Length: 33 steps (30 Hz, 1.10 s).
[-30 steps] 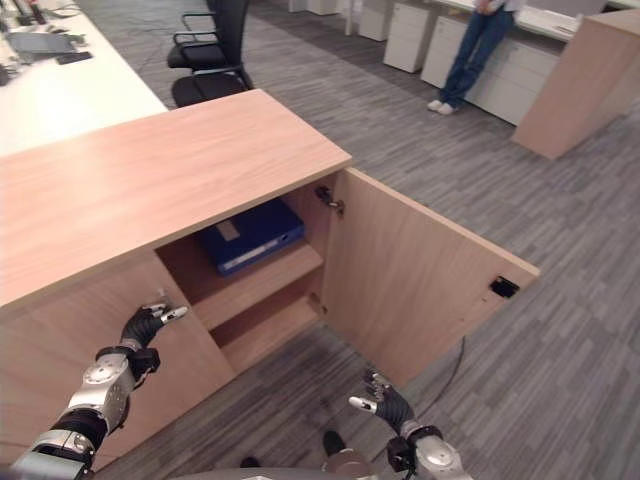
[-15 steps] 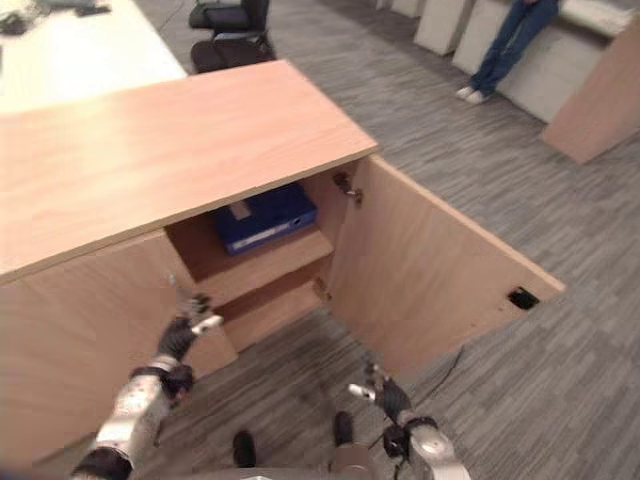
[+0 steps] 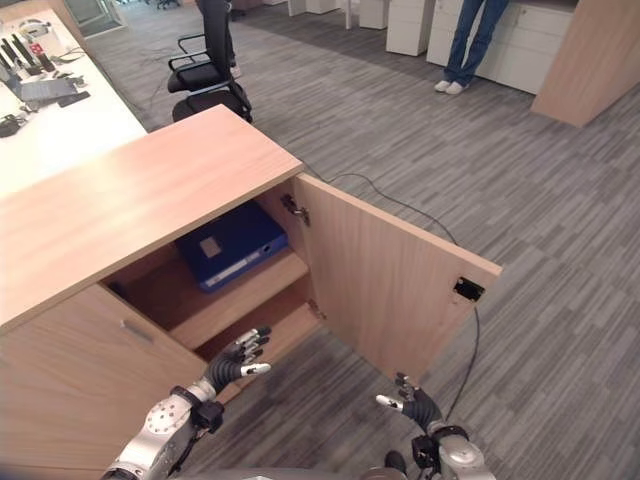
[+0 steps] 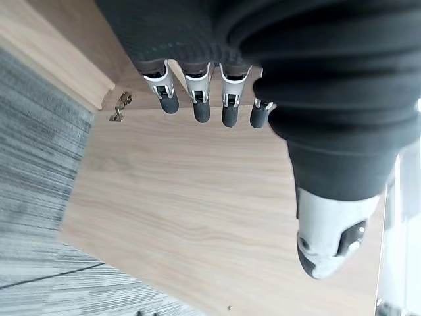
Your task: Put the empty folder in the office cabinet
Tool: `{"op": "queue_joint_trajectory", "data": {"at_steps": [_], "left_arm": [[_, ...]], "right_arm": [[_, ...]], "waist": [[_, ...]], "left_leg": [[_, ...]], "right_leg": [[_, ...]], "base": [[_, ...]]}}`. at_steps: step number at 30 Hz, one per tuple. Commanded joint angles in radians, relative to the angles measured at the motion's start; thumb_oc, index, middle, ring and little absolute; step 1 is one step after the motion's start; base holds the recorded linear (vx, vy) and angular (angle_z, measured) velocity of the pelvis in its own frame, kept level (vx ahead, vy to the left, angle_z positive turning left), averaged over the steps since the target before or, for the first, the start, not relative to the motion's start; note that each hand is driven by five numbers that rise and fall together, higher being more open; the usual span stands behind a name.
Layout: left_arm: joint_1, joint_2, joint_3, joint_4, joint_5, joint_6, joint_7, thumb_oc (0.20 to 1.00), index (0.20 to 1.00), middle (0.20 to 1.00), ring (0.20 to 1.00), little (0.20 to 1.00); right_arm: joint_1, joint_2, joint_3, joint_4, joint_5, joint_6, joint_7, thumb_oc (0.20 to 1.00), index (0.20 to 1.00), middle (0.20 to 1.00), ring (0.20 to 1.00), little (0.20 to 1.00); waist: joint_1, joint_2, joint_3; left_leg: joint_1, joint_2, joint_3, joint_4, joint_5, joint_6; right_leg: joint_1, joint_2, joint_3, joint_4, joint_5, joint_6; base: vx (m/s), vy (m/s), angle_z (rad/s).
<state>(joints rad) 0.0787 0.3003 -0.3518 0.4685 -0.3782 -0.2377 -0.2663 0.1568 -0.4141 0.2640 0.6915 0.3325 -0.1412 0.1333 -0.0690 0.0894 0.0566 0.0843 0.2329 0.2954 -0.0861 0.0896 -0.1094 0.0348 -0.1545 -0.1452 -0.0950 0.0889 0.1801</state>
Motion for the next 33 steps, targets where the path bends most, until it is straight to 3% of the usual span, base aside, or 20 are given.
{"op": "queue_joint_trajectory", "data": {"at_steps": [1,2,7,8,9,13,21,33], "left_arm": [[-0.031,0.039,0.037,0.008,-0.075,-0.021,0.005,1.0,1.0,1.0,1.0,1.0],[-0.037,0.029,0.036,0.014,-0.088,-0.018,0.012,1.0,1.0,1.0,1.0,1.0],[-0.037,-0.002,0.058,0.038,-0.127,-0.021,0.023,1.0,1.0,1.0,1.0,1.0],[-0.047,-0.015,0.053,0.048,-0.137,-0.021,0.027,1.0,1.0,1.0,1.0,1.0],[-0.061,-0.024,0.043,0.056,-0.141,-0.018,0.03,1.0,1.0,1.0,1.0,1.0],[-0.042,-0.017,0.045,0.041,-0.134,-0.019,0.026,1.0,1.0,1.0,1.0,1.0],[0.005,0.007,0.079,0.042,-0.127,-0.011,0.01,1.0,1.0,1.0,1.0,1.0],[0.034,0.05,0.092,0.031,-0.118,-0.003,-0.014,1.0,1.0,1.0,1.0,1.0]], "right_arm": [[-0.047,0.05,-0.012,-0.026,0.01,-0.032,0.001,1.0,1.0,1.0,1.0,1.0],[-0.053,0.048,-0.011,-0.017,0.022,-0.034,-0.005,1.0,1.0,1.0,1.0,1.0],[-0.084,0.035,0.007,0.012,0.03,-0.032,-0.009,1.0,1.0,1.0,1.0,1.0],[-0.091,0.033,-0.001,0.038,0.038,-0.03,-0.018,1.0,1.0,1.0,1.0,1.0],[-0.097,0.03,-0.02,0.049,0.054,-0.032,-0.027,1.0,1.0,1.0,1.0,1.0],[-0.106,0.025,-0.045,0.072,0.071,-0.035,-0.036,1.0,1.0,1.0,1.0,1.0],[-0.108,0.026,-0.118,0.083,0.098,-0.044,-0.06,1.0,1.0,1.0,1.0,1.0],[-0.241,-0.079,-0.156,0.052,0.062,-0.061,-0.105,1.0,1.0,1.0,1.0,1.0]], "waist": [[0.002,-0.058,0.012],[-0.001,-0.051,0.022],[-0.01,-0.048,0.036],[0.0,-0.059,0.042],[0.005,-0.075,0.045],[-0.008,-0.065,0.037],[-0.017,-0.068,0.007],[0.027,-0.084,-0.003]], "left_leg": [[-0.008,-0.008,-0.008,0.077,-0.024,-0.052],[-0.018,0.013,-0.016,0.101,0.016,-0.064],[-0.017,0.026,-0.08,0.172,0.029,-0.066],[-0.041,-0.033,-0.152,0.193,-0.01,-0.039],[-0.102,-0.09,-0.171,0.219,-0.046,-0.024],[-0.051,-0.108,-0.147,0.156,-0.088,-0.005],[0.029,-0.111,-0.128,0.051,-0.075,0.003],[0.048,-0.114,-0.156,0.027,-0.079,0.01]], "right_leg": [[0.037,-0.021,-0.01,0.022,-0.078,0.013],[0.038,-0.006,-0.001,0.019,-0.086,0.009],[0.035,0.035,0.06,0.02,-0.102,-0.021],[0.044,0.032,0.08,0.018,-0.109,-0.026],[0.051,0.021,0.088,0.018,-0.104,-0.031],[0.054,0.034,0.105,0.025,-0.107,-0.032],[0.074,0.037,0.094,0.031,-0.107,-0.025],[0.098,0.033,0.068,0.031,-0.116,-0.018]], "base": [[-0.04,-0.215,-0.09],[-0.05,-0.24,-0.33],[0.01,-0.147,-0.5],[0.08,-0.172,-0.94],[0.08,-0.168,-1.03],[0.05,-0.011,-0.11],[0.06,0.008,-0.22],[0.01,-0.007,0.08]]}}
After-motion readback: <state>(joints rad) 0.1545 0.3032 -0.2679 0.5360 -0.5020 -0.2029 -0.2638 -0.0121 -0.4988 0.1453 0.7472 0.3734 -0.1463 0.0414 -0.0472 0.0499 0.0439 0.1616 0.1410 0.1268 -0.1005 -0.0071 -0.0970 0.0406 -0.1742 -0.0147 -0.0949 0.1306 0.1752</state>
